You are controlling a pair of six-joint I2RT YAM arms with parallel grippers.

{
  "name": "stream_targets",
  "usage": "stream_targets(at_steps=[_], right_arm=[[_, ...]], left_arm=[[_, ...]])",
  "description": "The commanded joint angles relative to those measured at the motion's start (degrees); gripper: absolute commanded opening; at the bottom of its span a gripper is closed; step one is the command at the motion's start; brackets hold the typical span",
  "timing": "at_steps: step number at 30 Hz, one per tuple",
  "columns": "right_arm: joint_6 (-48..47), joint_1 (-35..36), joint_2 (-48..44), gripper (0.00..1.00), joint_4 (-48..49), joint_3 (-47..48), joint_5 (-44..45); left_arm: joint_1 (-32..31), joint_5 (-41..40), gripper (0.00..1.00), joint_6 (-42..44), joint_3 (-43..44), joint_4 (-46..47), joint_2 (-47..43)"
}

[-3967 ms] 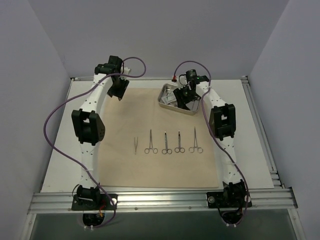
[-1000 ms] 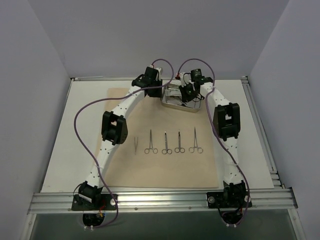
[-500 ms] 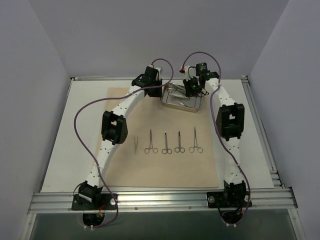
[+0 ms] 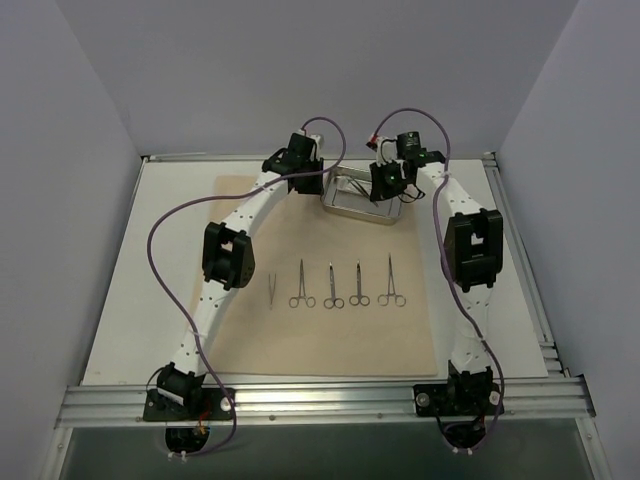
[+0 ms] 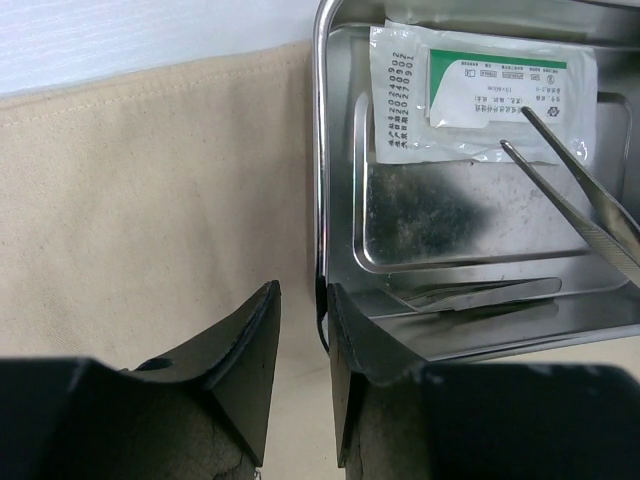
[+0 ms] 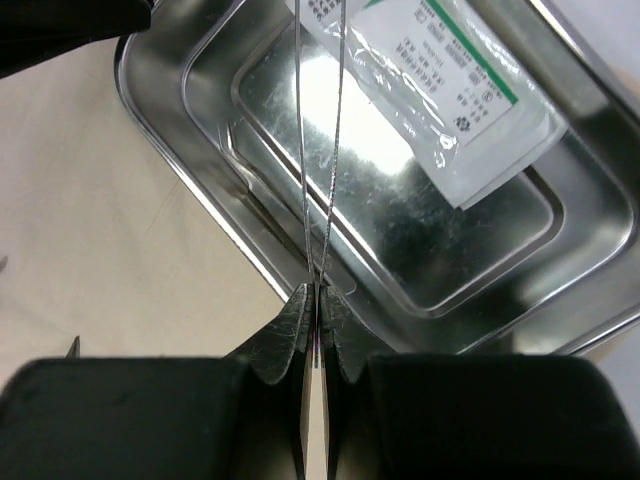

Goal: Open and lay out the surgical kit
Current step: Pick up the medical item from the container, then place the medical item in the surgical kit.

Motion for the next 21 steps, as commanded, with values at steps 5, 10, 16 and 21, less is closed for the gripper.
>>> stream_targets(at_steps=[5,10,16,21], right_arm=[[13.37,0.57,-12.35,0.00,14.99,-12.11,3.87],[22.59,2.85,-18.15,0.00,24.14,-18.54,10.97],[31.12,9.70,-24.74,0.00,31.26,-26.35,20.99],[41.14,20.92,-29.40,0.00,32.15,-30.15,34.53]], left_arm=[[1.16,0.47,0.34,1.97,3.58,0.27,-4.97],[2.74,-0.40,0.34,3.38,3.58,-2.53,-7.87],[7.14,-2.95,0.33,5.66,-0.01,-7.54,-14.72],[12.85,-8.92,0.33,8.47,-6.78,-9.92,-23.59]])
